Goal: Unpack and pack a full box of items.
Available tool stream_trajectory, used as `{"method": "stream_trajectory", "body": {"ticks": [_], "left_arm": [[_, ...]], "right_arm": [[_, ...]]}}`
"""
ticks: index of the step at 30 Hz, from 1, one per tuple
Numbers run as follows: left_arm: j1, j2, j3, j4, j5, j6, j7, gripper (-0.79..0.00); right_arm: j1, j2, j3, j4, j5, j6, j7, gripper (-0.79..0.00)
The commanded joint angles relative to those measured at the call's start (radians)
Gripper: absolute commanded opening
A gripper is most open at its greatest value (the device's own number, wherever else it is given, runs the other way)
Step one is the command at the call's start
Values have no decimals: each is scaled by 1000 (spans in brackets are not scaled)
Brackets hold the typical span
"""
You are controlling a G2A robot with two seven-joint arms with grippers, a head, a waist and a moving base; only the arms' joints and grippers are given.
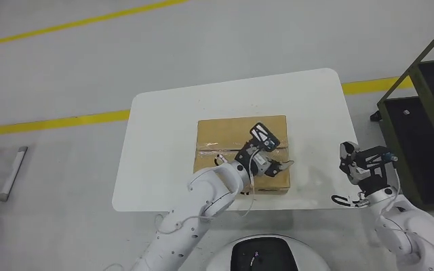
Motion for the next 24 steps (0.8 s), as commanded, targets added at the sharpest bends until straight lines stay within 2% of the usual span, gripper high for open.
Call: {"method": "stream_trajectory", "body": {"ticks": [1, 6, 8, 17, 18, 21, 22, 24], "left_arm": [[-23, -6, 27, 21, 42, 4, -26, 0], [-51, -24, 61, 62, 57, 45, -75, 0], [-61, -29, 69, 75, 69, 54, -99, -46], [-72, -44, 75, 104, 89, 78, -133, -86], [-73, -45, 75, 104, 94, 79, -136, -108], [-71, -47, 71, 104, 107, 82, -141, -237], [-69, -47, 69, 103, 110, 84, -144, -406], [-65, -49, 64, 101, 112, 85, -144, -493]], "right_arm": [[0, 0, -1, 1, 0, 1, 1, -785], [-4, -2, -3, -1, 1, 6, -3, -785], [-7, -2, -2, -1, 3, 8, -5, -785], [-10, -4, 4, -3, 6, 12, -7, -785], [-10, -4, 3, -4, 5, 13, -6, -785], [-8, -5, -1, -5, 5, 13, -8, -785], [-7, -5, -2, -5, 4, 13, -8, -785], [-5, -6, -4, -5, 3, 13, -6, -785]]}}
